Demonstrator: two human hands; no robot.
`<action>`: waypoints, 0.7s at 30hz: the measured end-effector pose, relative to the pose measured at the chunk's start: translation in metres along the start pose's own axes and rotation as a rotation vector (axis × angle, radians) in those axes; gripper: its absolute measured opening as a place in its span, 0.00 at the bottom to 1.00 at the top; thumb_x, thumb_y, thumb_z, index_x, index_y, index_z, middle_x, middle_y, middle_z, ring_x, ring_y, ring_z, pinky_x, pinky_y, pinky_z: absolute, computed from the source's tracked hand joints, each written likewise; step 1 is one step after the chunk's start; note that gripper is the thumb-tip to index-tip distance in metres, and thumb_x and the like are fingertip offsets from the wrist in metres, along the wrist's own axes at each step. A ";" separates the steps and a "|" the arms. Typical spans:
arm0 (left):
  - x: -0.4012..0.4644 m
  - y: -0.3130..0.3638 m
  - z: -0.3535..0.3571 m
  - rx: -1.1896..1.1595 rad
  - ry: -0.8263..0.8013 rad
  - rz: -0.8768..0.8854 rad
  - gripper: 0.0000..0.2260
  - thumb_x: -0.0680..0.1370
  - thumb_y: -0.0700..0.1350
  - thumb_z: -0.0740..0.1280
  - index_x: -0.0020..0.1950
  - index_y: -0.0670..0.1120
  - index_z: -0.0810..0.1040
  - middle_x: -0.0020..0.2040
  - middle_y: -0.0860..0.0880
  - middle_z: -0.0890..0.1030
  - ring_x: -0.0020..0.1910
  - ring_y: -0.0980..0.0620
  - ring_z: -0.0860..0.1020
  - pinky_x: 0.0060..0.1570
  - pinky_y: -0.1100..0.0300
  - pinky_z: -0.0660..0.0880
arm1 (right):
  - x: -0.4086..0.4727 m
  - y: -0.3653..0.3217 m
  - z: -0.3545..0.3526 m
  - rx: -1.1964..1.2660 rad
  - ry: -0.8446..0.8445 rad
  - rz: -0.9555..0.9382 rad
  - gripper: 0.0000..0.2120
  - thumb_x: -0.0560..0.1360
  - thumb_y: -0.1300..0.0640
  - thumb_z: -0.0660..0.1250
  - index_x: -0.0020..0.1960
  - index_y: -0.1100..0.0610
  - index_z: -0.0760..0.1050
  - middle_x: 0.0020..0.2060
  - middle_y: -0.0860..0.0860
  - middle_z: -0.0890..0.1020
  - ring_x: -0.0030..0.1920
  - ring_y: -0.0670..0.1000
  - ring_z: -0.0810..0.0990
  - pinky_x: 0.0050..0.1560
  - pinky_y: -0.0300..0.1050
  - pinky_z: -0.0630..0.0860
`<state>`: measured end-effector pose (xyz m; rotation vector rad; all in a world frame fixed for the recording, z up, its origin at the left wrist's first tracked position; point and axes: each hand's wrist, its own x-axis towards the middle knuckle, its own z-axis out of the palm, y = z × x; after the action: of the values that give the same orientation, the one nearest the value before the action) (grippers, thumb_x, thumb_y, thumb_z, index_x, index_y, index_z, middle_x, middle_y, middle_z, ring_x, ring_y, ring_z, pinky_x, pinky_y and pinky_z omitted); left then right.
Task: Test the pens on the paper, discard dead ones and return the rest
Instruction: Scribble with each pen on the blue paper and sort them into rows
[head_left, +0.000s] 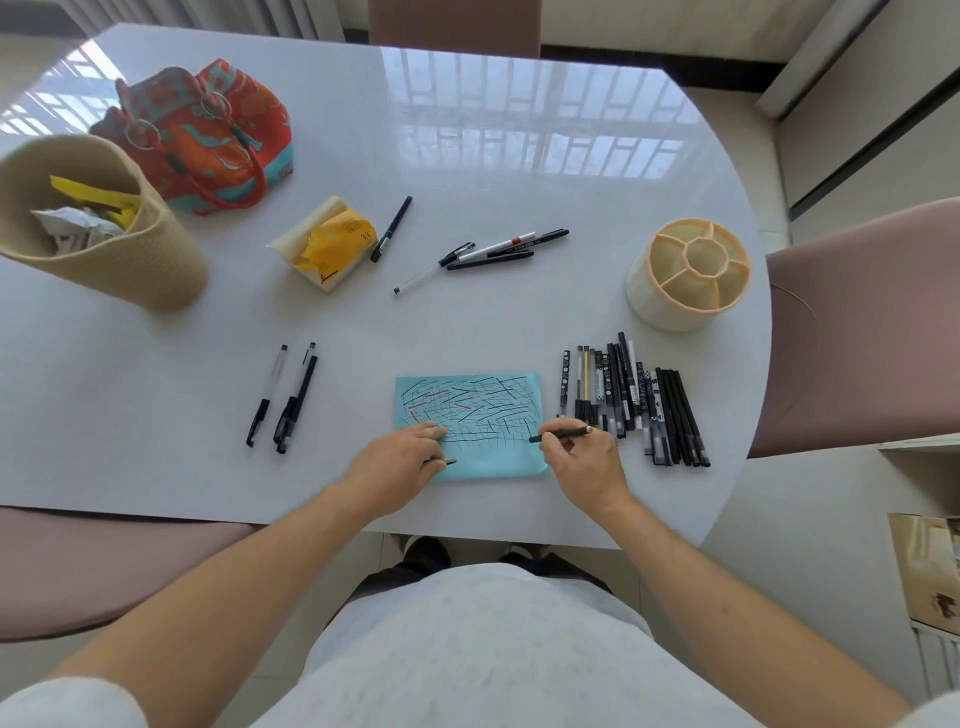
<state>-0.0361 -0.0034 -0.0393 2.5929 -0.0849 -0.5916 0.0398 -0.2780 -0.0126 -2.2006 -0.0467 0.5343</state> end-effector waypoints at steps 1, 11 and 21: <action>0.000 0.001 -0.001 0.005 -0.004 0.002 0.09 0.82 0.53 0.62 0.54 0.53 0.81 0.74 0.57 0.71 0.75 0.59 0.64 0.70 0.58 0.66 | -0.001 0.000 0.000 0.029 0.011 0.000 0.07 0.76 0.58 0.68 0.44 0.49 0.84 0.35 0.39 0.84 0.37 0.42 0.83 0.37 0.33 0.77; -0.003 0.005 -0.006 -0.023 -0.027 -0.001 0.10 0.82 0.52 0.62 0.55 0.52 0.81 0.74 0.56 0.70 0.76 0.58 0.63 0.72 0.57 0.65 | -0.006 -0.004 -0.009 0.239 0.120 0.081 0.09 0.77 0.62 0.67 0.44 0.50 0.82 0.34 0.52 0.85 0.35 0.51 0.85 0.37 0.49 0.83; -0.011 0.029 -0.017 -0.179 0.182 0.001 0.07 0.81 0.53 0.65 0.53 0.54 0.81 0.65 0.57 0.78 0.64 0.57 0.74 0.63 0.58 0.72 | -0.018 -0.053 -0.002 0.630 -0.085 0.069 0.05 0.79 0.71 0.65 0.48 0.67 0.79 0.38 0.67 0.83 0.36 0.54 0.84 0.39 0.47 0.84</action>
<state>-0.0370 -0.0194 -0.0080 2.4592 0.0252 -0.3435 0.0318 -0.2501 0.0350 -1.5693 0.1365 0.5854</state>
